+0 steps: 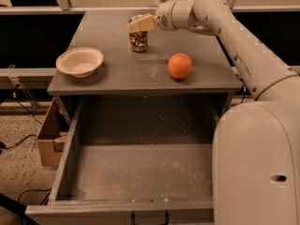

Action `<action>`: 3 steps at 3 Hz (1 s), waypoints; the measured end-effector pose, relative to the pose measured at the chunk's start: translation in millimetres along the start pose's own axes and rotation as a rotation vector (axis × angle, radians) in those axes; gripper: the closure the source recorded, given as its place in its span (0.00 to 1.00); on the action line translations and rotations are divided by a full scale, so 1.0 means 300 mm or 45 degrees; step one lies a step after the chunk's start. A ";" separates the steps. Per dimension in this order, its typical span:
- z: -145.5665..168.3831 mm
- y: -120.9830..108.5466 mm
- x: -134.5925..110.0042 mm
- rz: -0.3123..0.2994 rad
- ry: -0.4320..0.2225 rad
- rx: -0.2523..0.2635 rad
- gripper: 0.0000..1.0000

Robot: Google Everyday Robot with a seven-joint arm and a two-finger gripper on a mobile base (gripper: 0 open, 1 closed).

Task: Place orange can into top drawer

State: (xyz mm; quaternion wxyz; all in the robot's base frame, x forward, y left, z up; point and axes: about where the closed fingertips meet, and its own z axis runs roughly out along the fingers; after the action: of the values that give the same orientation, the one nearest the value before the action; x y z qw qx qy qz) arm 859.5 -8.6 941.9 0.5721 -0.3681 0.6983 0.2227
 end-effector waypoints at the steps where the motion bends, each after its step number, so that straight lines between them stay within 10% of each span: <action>1: 0.014 -0.011 0.035 0.000 0.030 0.018 0.18; 3: 0.020 0.122 0.044 -0.020 0.028 -0.017 0.64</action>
Offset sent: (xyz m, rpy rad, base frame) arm -0.0279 0.0219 -0.0293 -0.0333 0.0175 -0.0027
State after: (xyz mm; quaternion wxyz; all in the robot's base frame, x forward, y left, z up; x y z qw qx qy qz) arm 834.1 15.4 923.6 0.5635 -0.3797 0.7003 0.2187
